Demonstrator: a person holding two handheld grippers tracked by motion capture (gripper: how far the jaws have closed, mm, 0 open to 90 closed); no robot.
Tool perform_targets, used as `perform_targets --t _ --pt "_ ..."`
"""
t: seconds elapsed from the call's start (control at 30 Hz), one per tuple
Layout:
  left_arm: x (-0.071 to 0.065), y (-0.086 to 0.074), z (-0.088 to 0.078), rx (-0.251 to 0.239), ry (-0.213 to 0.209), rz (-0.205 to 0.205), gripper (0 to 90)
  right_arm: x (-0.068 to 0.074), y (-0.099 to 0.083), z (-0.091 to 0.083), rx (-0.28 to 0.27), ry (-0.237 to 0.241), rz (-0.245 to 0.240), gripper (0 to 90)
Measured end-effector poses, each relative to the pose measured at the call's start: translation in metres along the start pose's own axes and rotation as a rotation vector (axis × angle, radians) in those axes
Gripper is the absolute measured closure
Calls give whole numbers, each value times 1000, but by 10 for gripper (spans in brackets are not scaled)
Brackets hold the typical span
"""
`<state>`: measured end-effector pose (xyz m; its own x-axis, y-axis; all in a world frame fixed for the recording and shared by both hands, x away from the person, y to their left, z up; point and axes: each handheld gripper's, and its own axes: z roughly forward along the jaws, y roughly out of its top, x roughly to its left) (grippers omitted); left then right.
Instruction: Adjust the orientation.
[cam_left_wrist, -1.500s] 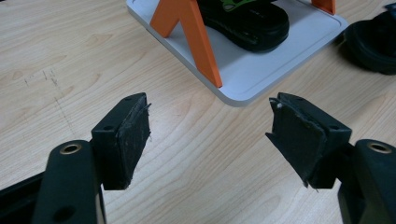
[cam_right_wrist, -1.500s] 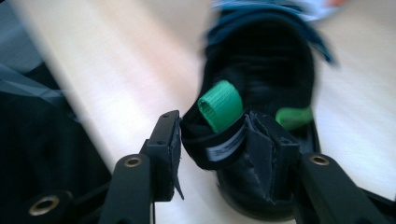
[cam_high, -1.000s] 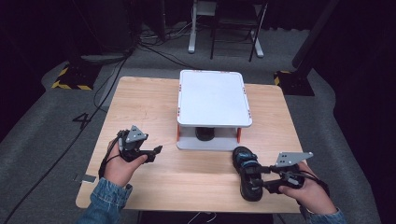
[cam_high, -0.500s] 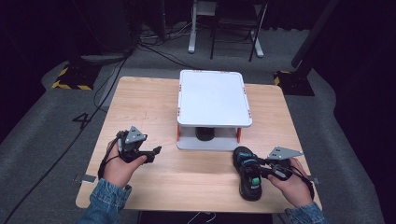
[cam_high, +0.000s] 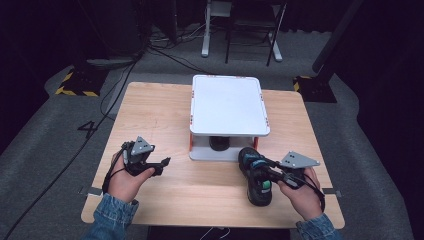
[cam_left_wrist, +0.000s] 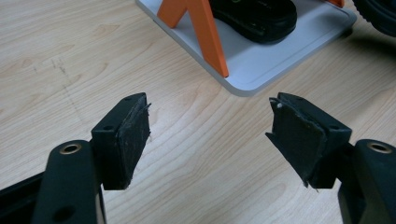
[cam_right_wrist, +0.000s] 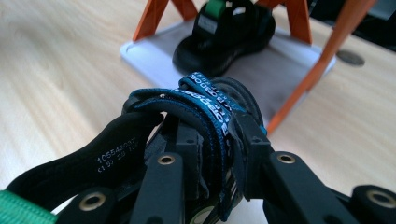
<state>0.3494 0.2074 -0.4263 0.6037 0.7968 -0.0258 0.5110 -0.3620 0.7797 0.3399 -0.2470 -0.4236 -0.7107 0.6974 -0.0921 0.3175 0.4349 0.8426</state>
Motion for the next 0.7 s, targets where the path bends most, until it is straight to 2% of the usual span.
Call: perform_targets --t 0.1,0.27,0.47,0.6,0.7 --pt "2 -4 -5 -4 16 -6 284 3 10 12 -10 -29 -4 752" --pt "4 -11 -12 -2 33 -30 285 5 21 35 -23 -142 20 752" --pt "7 -18 -20 -2 50 -48 285 1 26 62 -14 -191 14 753" --pt "8 -24 -25 4 63 -61 285 1 23 79 -5 -245 -38 752" --pt "8 -26 -28 -2 71 -72 285 0 20 86 -16 -255 -59 748"
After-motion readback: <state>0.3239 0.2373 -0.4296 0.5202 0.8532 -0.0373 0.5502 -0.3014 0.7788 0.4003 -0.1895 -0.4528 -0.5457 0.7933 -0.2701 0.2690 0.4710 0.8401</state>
